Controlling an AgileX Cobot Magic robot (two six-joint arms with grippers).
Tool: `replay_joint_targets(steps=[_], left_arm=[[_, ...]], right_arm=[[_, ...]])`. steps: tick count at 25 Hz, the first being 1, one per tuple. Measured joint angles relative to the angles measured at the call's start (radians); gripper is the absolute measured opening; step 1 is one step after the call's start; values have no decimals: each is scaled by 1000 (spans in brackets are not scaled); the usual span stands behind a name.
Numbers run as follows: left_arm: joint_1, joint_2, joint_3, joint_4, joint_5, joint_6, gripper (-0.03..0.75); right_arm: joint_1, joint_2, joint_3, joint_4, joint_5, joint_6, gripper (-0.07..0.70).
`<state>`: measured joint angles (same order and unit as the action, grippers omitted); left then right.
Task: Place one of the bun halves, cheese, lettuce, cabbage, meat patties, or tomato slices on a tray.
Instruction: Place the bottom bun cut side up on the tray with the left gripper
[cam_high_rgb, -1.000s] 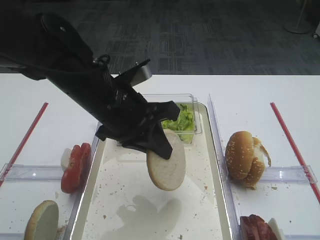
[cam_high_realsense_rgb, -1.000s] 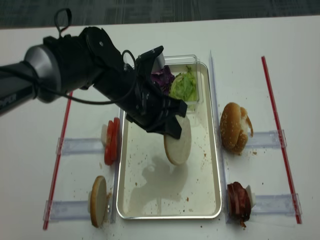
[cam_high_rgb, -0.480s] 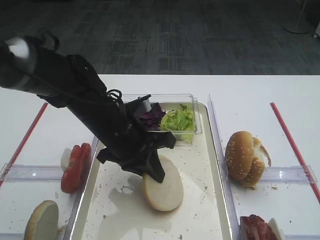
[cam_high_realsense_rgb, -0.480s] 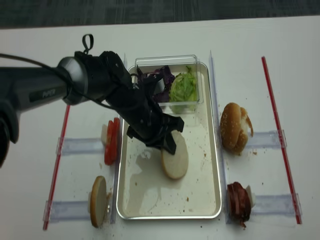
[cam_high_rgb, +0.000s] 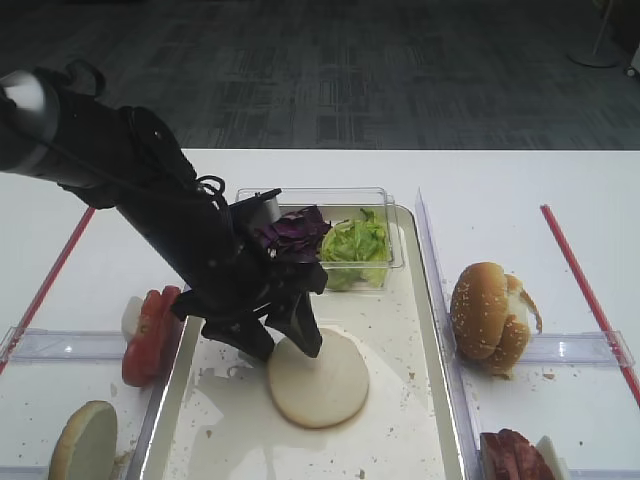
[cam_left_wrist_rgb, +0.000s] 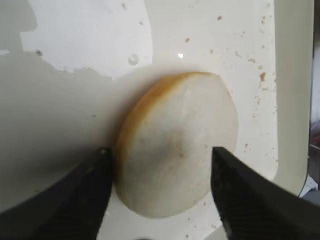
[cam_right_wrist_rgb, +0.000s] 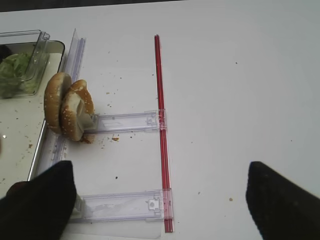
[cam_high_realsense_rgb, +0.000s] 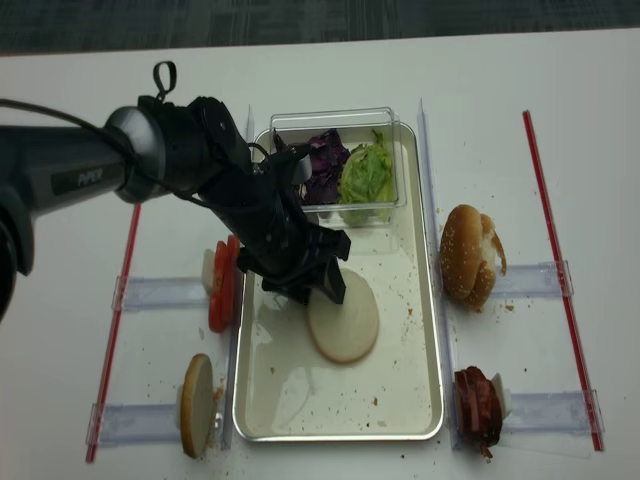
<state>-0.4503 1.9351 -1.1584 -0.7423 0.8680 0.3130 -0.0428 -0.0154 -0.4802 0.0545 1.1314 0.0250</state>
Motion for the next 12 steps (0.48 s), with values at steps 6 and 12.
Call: replay_joint_targets(steps=[6,12], left_arm=[[3,0,0,2,0,-4,466],[5,-4,0,4,0,-4,472]], right_arm=[[0,0,0,0,0,0,699],[0,0,0,0,0,0,699]])
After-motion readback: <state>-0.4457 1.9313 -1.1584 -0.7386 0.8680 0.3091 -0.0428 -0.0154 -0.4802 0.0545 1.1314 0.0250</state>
